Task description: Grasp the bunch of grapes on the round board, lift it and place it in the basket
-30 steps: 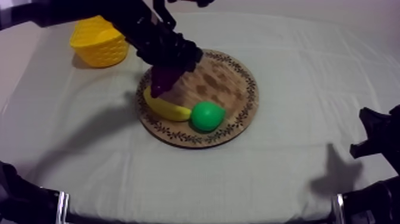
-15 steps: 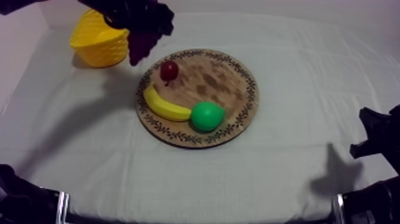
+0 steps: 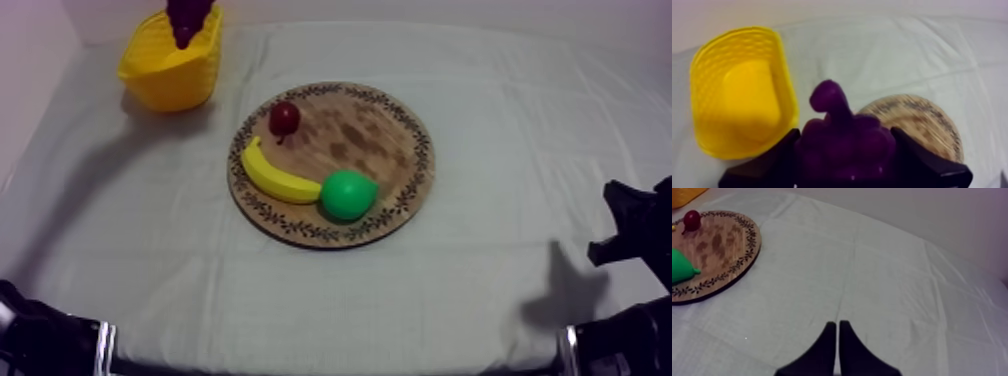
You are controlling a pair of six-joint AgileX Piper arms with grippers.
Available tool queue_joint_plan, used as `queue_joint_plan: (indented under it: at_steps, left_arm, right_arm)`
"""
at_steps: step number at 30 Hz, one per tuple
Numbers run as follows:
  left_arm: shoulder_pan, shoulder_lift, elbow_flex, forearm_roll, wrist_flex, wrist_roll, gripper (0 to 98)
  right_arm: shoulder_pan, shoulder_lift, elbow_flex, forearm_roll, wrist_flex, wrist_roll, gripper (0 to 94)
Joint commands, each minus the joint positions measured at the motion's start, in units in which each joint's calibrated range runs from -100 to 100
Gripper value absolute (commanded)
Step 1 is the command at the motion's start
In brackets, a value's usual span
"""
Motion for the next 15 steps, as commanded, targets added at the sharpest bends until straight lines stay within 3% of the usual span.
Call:
queue_joint_plan:
  at_steps: [1,15]
  left_arm:
    - [-2.7,0.9,0.0,0.01,0.0,-0.1,58.8]
    - [-10.4,12.0,-6.9,-0.57,0.7,-1.6,59.1]
  right_arm:
    - [0.0,0.0,0.0,0.0,0.0,0.0,0.5]
    - [0.0,0.0,0.0,0.0,0.0,0.0,0.5]
